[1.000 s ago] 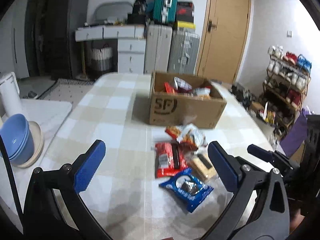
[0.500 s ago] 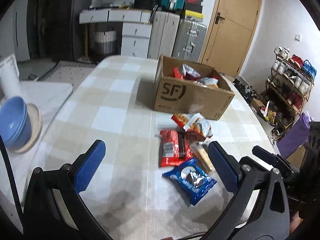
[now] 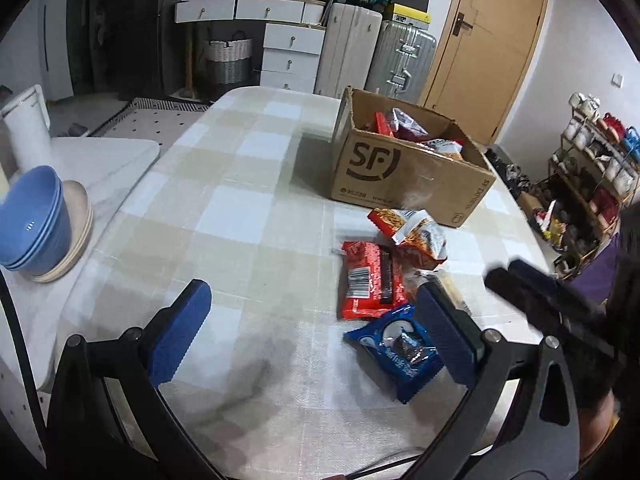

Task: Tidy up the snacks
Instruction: 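Grasp the clear cracker pack with the right tool, then lift the white chip bag with the right tool while the left tool grasps the red packet, then carry the white bag with the right tool while the left tool carries the red packet to the box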

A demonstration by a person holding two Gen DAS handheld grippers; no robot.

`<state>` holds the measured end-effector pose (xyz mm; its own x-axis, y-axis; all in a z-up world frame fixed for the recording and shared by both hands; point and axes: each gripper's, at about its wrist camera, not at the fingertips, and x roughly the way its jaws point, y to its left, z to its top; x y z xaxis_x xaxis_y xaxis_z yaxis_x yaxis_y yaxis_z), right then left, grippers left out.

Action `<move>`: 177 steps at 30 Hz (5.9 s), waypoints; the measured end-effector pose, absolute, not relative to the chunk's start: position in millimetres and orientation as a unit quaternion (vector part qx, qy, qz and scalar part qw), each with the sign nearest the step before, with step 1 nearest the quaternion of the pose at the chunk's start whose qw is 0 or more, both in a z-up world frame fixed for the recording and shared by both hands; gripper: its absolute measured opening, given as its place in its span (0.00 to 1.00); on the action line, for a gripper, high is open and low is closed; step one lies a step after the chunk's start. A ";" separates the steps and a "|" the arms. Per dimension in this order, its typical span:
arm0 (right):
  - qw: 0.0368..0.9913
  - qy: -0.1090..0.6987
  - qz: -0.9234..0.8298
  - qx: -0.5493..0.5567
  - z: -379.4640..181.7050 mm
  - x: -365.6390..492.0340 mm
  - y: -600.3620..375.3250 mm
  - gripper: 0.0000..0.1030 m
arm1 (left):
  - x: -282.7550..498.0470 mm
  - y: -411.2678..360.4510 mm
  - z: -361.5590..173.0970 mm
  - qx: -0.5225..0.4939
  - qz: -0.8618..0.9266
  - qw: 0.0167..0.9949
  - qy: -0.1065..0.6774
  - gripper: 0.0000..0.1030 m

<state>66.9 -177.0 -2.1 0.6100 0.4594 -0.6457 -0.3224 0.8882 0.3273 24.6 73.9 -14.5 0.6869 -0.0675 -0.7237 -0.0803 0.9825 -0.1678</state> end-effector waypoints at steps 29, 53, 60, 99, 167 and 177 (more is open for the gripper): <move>0.855 0.466 0.225 0.038 -54.2 145.7 -141.6 0.56 | 45.9 86.9 -38.6 -0.123 0.004 0.883 0.453 0.99; 0.880 0.397 0.232 0.117 12.6 55.8 -206.1 0.55 | 86.3 60.4 -41.5 -0.110 -0.015 0.883 0.455 0.99; 0.878 0.407 0.214 0.134 3.6 49.7 -234.0 0.55 | 124.2 27.6 -71.4 -0.039 -0.020 0.859 0.510 0.97; 0.872 0.418 0.222 0.122 -12.2 59.5 -215.8 0.55 | 98.0 85.5 -66.2 -0.094 -0.079 0.861 0.494 0.21; 0.893 0.361 0.206 0.171 71.1 238.7 -229.6 0.56 | 305.2 16.4 49.7 -0.069 -0.163 0.861 0.477 0.40; 0.896 0.377 0.197 0.129 39.8 272.3 -221.6 0.56 | 361.0 -8.7 2.5 -0.047 -0.158 0.852 0.497 0.40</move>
<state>272.3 -221.6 39.8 0.6379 0.4509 -0.6243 -0.2566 0.8888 0.3797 361.0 -8.7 2.5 0.4559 -0.3163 -0.8319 0.2232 0.9455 -0.2371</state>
